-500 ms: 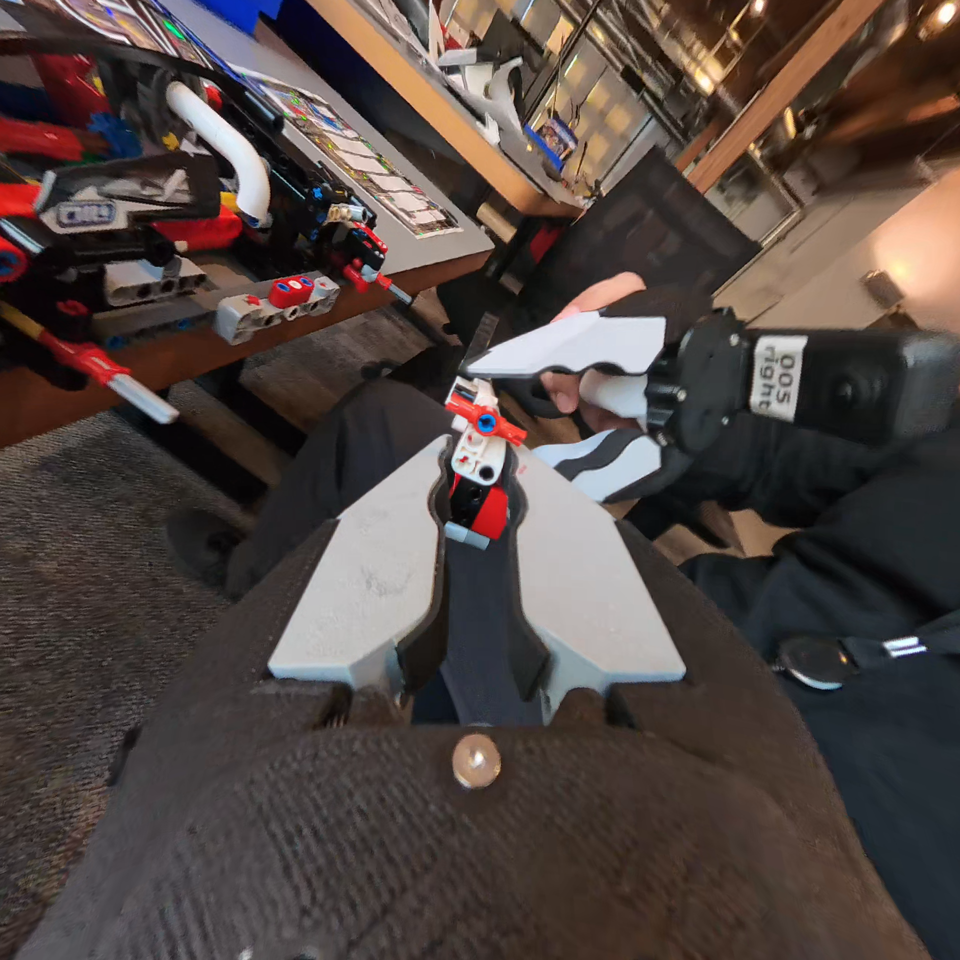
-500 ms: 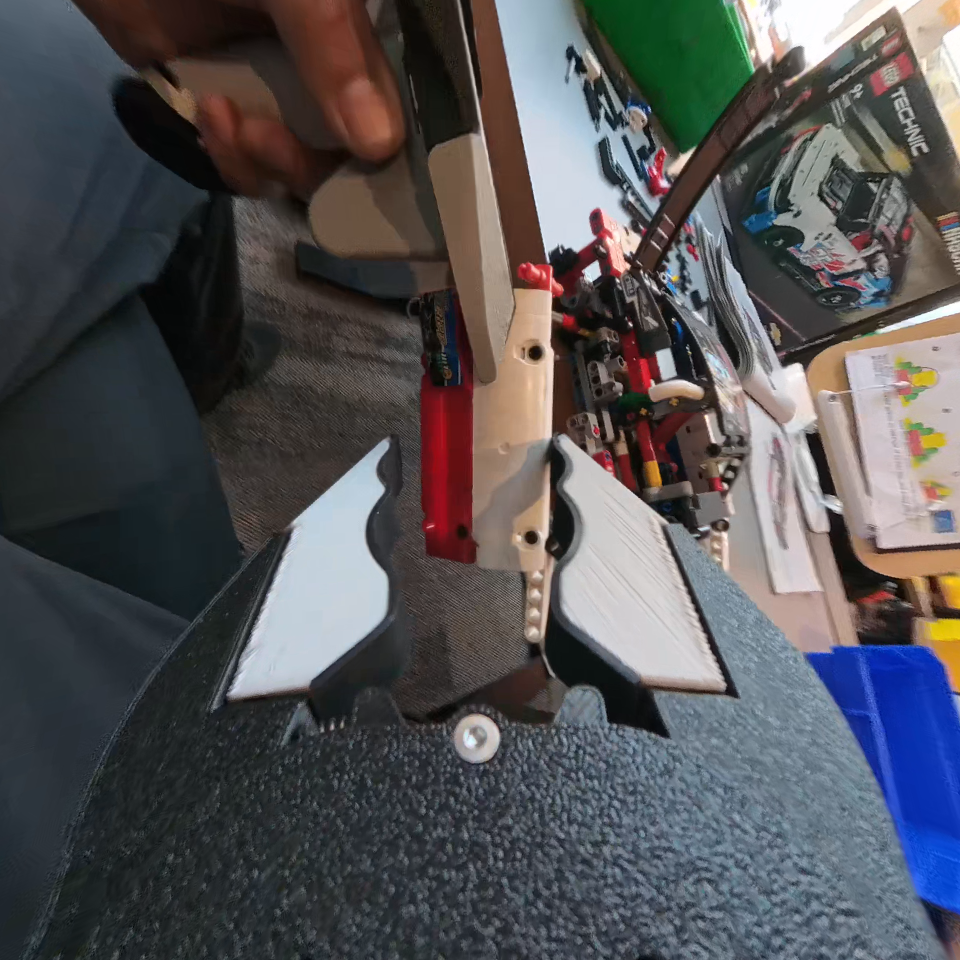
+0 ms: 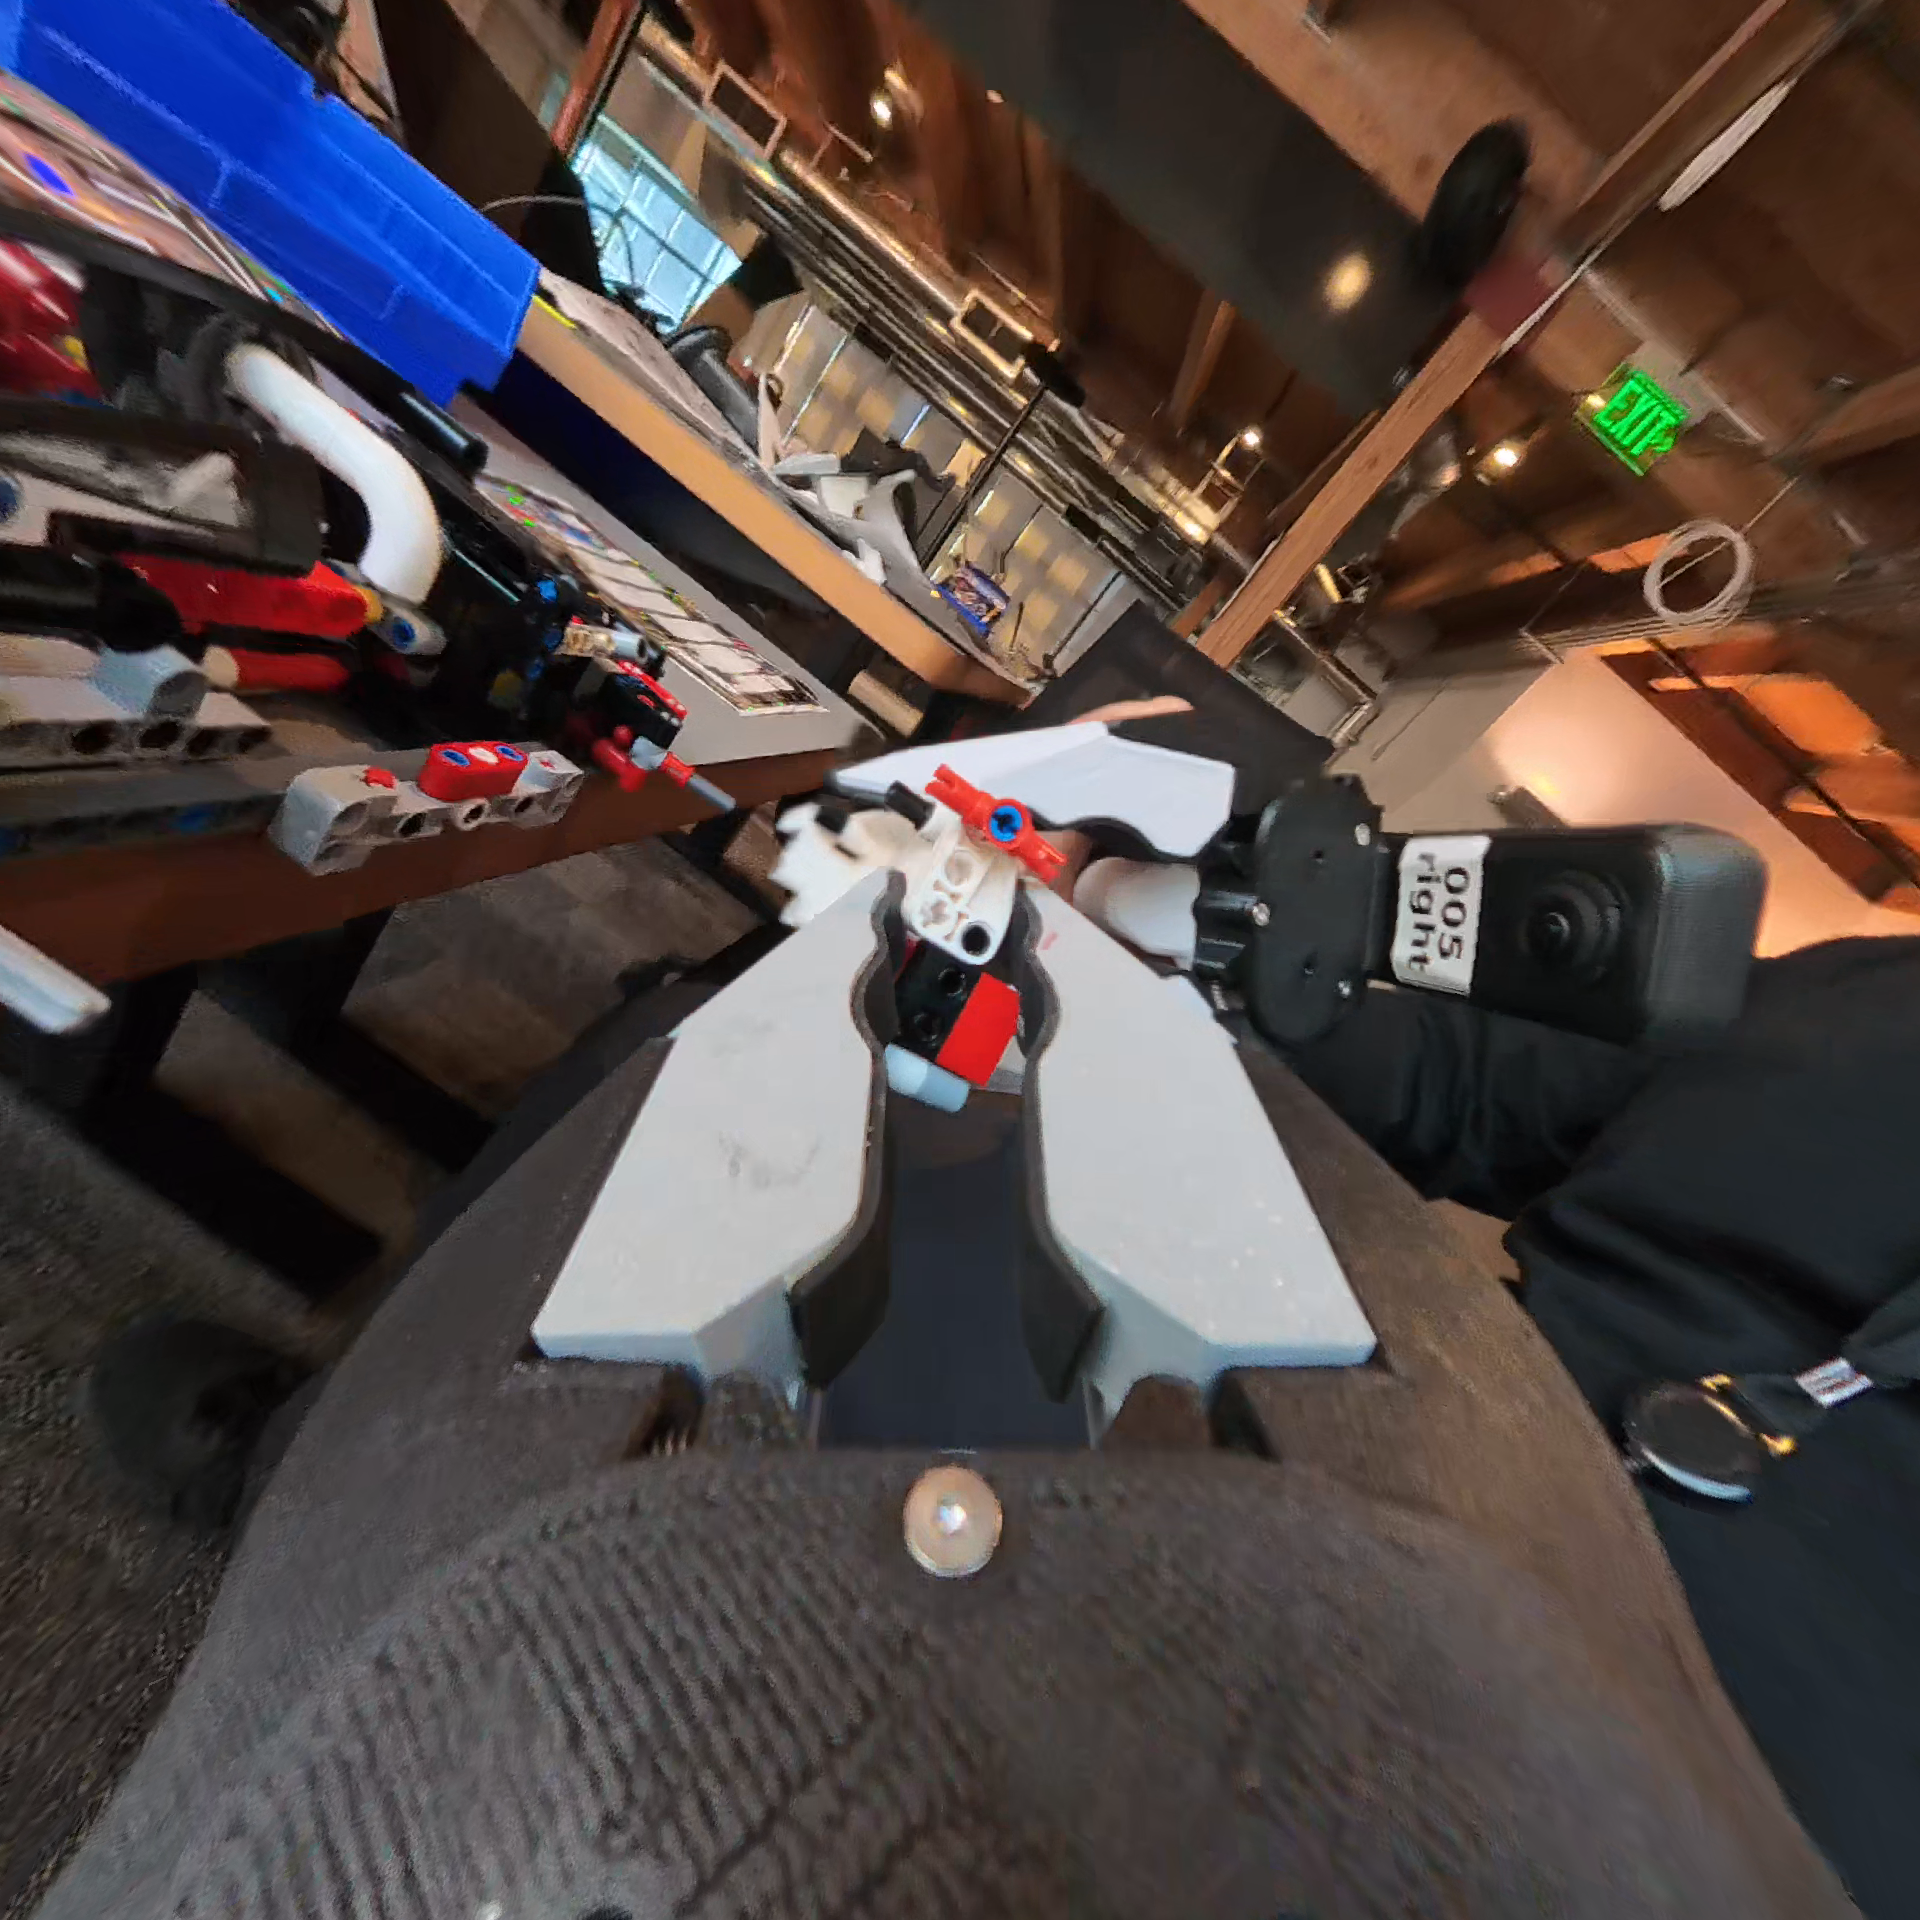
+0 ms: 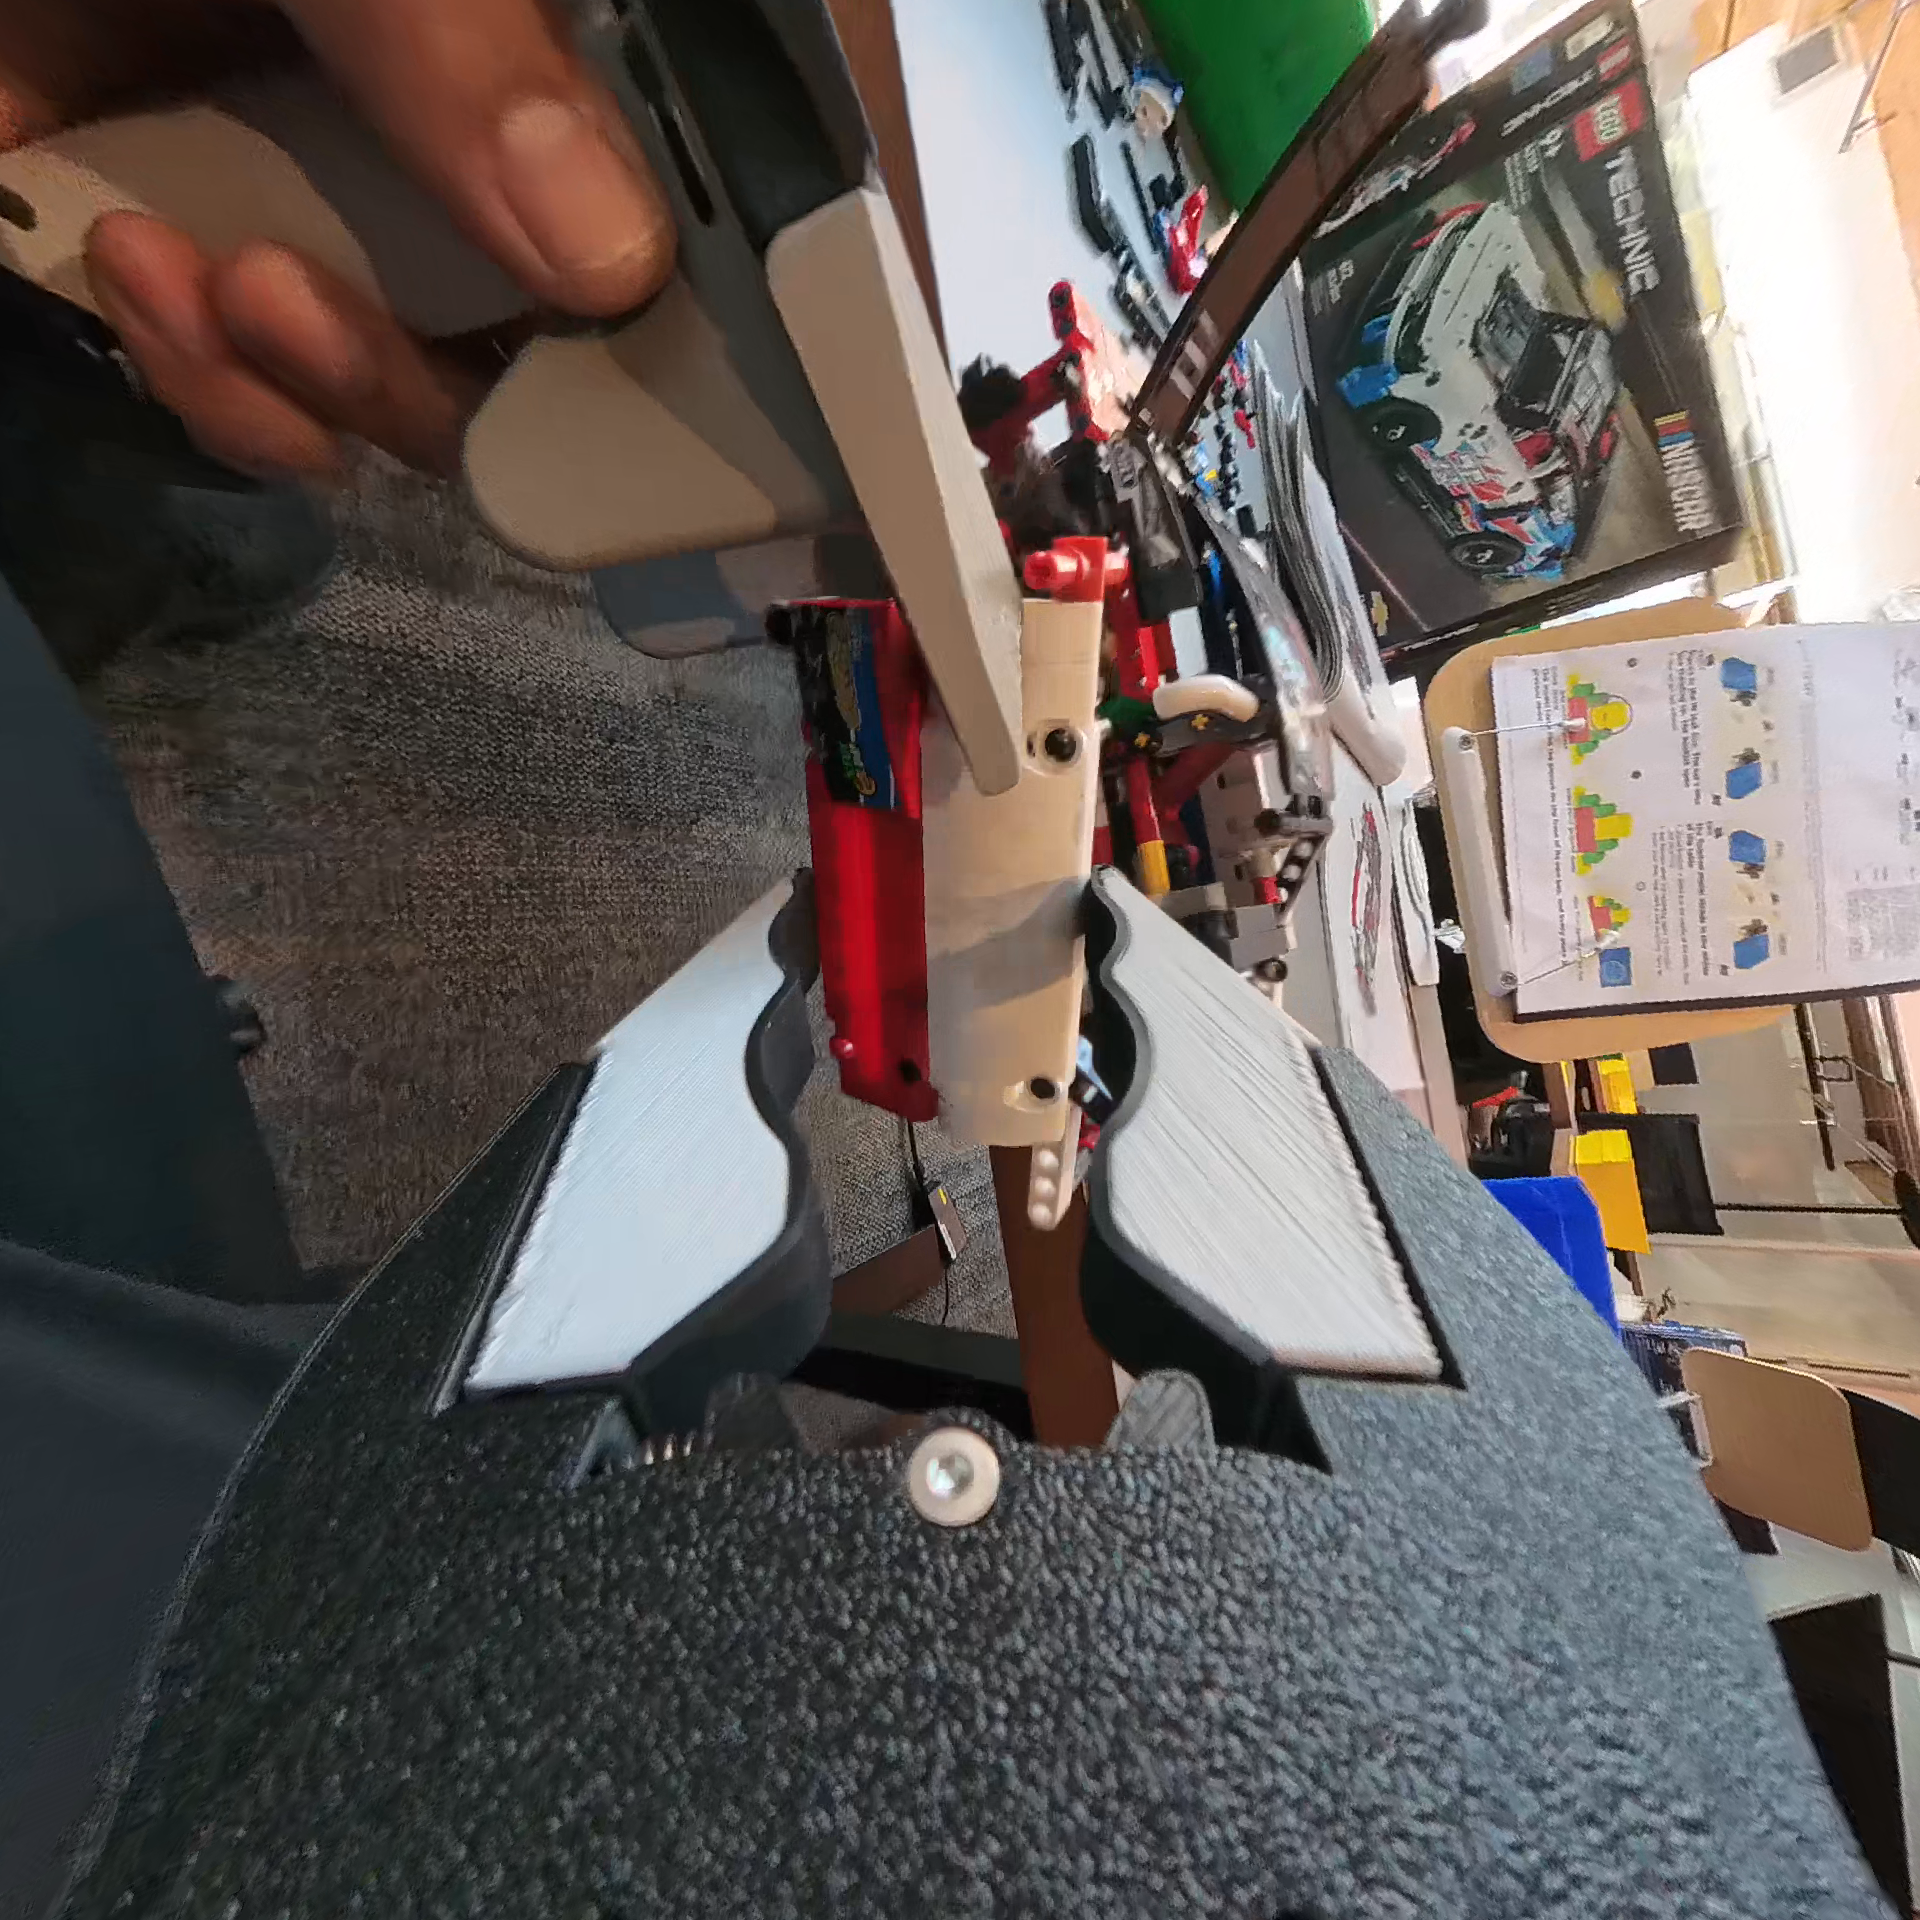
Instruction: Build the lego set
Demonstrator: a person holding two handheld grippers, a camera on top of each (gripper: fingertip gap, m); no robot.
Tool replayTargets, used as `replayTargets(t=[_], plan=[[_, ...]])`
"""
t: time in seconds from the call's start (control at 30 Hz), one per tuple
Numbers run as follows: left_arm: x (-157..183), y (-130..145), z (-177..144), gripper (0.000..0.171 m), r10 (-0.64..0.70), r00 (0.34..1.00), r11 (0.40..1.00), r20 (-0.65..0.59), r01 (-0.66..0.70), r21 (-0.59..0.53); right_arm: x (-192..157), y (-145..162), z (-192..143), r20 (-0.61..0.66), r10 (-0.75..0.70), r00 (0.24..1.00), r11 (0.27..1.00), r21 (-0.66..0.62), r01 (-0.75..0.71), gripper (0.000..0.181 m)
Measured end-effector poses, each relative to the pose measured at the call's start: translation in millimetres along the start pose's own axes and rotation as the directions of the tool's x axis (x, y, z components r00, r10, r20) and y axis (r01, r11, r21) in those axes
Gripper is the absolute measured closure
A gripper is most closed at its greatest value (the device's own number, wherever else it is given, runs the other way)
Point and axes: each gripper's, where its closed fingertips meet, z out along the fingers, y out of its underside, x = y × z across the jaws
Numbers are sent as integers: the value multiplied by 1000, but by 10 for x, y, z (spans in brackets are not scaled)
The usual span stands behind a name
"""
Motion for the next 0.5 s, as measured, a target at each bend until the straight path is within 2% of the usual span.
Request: replayTargets(t=[0.17,0.23,0.37,0.5], plan=[[-72,0,4,154,0,999,999,-34,1,37,19,48,106,-33,-113,993,993,-32,112,131],[-104,-41,-14,154,6,999,998,-39,-3,68,42,38,143,-35,-109,993,994,-22,108,132],[-248,-17,-36,154,41,998,992,37,-45,117,4,99,272,-17,-100,995,993,-66,98,132],[-334,76,-118,150,21,1000,985,6,-22,169,-88,189,318,26,-79,997,991,-108,81,132]])
